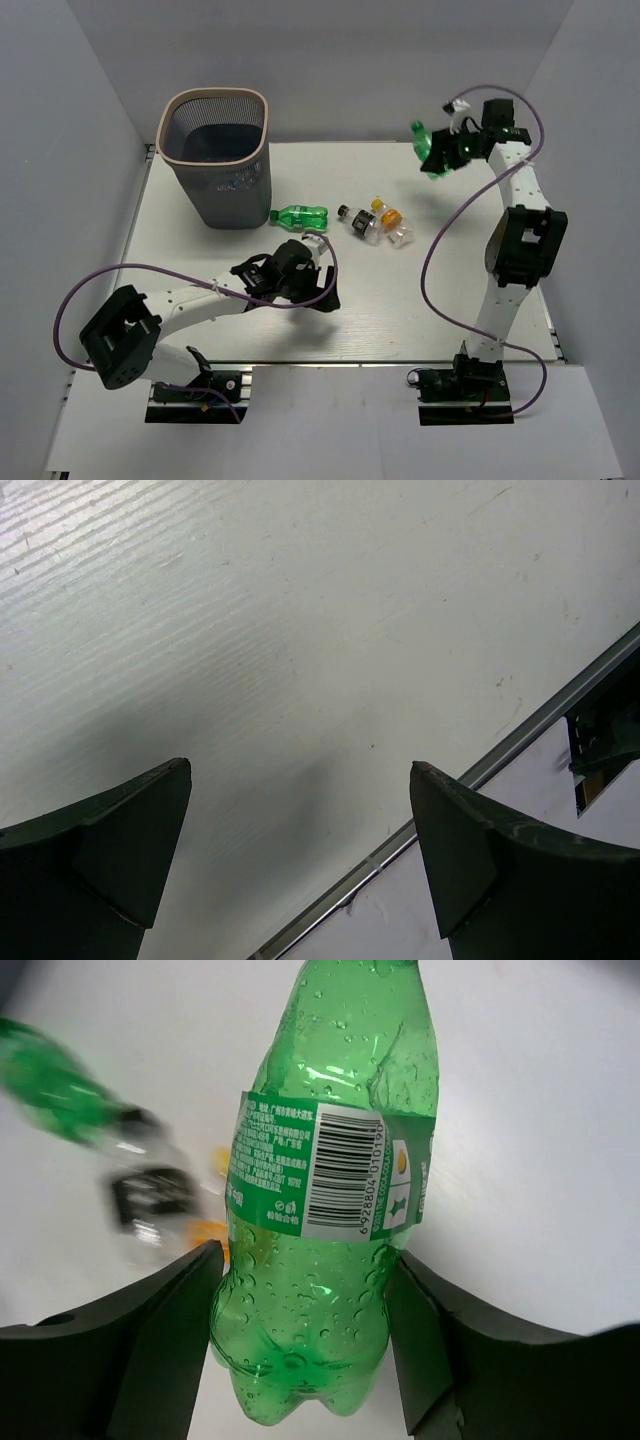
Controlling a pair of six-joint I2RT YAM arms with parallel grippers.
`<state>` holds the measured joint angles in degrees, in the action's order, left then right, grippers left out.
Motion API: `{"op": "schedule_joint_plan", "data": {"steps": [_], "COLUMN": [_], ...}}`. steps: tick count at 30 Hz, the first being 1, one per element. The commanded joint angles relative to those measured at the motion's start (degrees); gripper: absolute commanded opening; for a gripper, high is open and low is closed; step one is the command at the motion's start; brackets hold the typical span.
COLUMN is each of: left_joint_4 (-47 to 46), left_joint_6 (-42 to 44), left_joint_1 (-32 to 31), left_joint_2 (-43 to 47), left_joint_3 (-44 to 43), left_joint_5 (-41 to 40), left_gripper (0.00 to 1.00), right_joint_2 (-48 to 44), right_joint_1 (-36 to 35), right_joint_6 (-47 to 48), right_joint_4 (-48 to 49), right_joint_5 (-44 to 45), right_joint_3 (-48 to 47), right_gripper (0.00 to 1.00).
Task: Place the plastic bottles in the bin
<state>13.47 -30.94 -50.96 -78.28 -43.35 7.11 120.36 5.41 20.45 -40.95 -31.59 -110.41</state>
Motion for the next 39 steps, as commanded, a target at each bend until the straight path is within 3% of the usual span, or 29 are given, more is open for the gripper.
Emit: {"op": "schedule_joint_plan", "data": {"steps": [1,4,5,6,11,15,17,19,25,26,31,33,39], "left_joint_4": [-0.29,-0.81,-0.82,-0.82,-0.82,-1.35,-1.96,-1.96,-0.29,0.23,0.85,0.85,0.85], "left_joint_6": [-0.17,0.35,0.35,0.87,1.41,0.8,0.1,0.09,-0.44,-0.44,-0.44,-0.44,0.87], "left_joint_1": [0.16,0.16,0.16,0.16,0.16,0.16,0.16,0.16,0.16,0.16,0.16,0.16,0.16], "left_joint_2": [2.34,2.34,2.34,2.34,2.87,4.88,5.68,6.99,8.93,8.93,9.46,9.46,6.92], "left_joint_3": [1.77,2.3,2.31,2.31,2.31,4.15,4.76,5.3,5.91,5.91,4.24,3.02,0.12], "left_joint_5": [1.05,1.06,1.06,1.06,1.06,1.06,0.54,0.53,-0.61,-0.61,-1.14,-1.14,-1.67], "left_gripper": [1.0,1.0,1.0,1.0,1.0,1.0,1.0,1.0,1.0,1.0,1.0,1.0,1.0], "right_joint_2": [-12.31,-15.75,-16.03,-15.86,-6.91,1.8,2.77,3.74,13.5,14.02,14.56,14.91,12.8], "right_joint_1": [-8.02,-15.68,-17.43,-22.06,-31.49,-37.31,-40.12,-42.48,-47.68,-48.38,-49.79,-49.62,-48.04], "right_joint_6": [3.03,-6.77,-8.91,-10.85,-26.48,-27.3,-28.43,-29.06,-28.63,-28.53,-26.69,-26.51,-23.0], "right_joint_4": [4.01,14.2,25.11,28.43,54.44,62.01,66.06,76.7,80.59,80.5,80.68,80.07,78.13], "right_joint_5": [-20.21,-23.93,-23.69,-23.25,-15.97,-10.69,-7.63,-5.07,1.62,2.23,3.47,4.43,6.11], "right_joint_3": [-4.81,-3.5,-2.97,-3.4,-11.57,-22.73,-22.4,-17.49,-27.11,-27.31,-23.99,-24.14,-25.73], "right_gripper": [0.14,0.13,0.13,0.13,0.13,0.13,0.13,0.13,0.17,0.19,0.74,0.85,0.9]}}
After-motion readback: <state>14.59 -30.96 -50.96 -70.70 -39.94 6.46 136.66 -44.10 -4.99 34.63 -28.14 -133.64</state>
